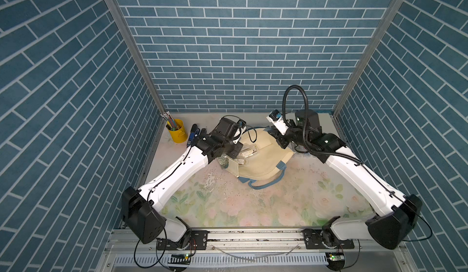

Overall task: Take out the compass set from the canvas bag
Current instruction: Adjust the canvas bag at the center of the board.

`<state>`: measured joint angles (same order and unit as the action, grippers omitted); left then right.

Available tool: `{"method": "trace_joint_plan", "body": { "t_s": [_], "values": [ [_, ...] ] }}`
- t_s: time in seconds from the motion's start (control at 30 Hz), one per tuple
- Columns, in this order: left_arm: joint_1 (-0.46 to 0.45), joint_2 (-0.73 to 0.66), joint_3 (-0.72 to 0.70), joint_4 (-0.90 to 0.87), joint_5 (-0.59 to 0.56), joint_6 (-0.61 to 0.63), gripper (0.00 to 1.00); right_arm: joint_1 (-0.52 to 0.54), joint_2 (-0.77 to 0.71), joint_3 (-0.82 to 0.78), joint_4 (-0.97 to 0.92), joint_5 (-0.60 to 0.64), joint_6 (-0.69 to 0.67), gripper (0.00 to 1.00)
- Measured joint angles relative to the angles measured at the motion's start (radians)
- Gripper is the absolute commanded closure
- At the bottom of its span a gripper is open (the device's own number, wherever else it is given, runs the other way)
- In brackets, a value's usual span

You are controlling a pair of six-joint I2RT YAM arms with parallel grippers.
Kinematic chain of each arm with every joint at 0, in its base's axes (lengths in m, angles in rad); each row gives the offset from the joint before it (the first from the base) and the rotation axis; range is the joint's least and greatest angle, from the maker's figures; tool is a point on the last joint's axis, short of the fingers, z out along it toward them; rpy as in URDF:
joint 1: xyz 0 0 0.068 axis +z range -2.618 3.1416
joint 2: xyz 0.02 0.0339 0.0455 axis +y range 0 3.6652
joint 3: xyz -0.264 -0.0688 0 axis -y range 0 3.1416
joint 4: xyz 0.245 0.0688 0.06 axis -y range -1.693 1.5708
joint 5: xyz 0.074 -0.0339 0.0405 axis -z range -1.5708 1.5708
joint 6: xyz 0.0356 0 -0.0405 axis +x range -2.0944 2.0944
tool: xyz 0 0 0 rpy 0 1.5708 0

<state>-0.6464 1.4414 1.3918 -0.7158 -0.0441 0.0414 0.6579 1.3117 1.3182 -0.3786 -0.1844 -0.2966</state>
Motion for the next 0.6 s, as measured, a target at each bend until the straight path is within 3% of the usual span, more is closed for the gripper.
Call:
{"method": "trace_joint_plan", "body": {
  "t_s": [0.2, 0.37, 0.6],
  "values": [
    [0.000, -0.012, -0.022, 0.030, 0.002, 0.002, 1.00, 0.149, -0.028, -0.199, 0.175, 0.031, 0.097, 0.75],
    [0.000, -0.024, -0.039, 0.048, 0.005, 0.002, 1.00, 0.219, 0.132, -0.330, 0.363, 0.064, 0.198, 0.76],
    [0.000, -0.036, -0.054, 0.069, 0.027, 0.000, 1.00, 0.239, 0.370, -0.446, 0.576, 0.069, 0.306, 0.76]
  ]
}}
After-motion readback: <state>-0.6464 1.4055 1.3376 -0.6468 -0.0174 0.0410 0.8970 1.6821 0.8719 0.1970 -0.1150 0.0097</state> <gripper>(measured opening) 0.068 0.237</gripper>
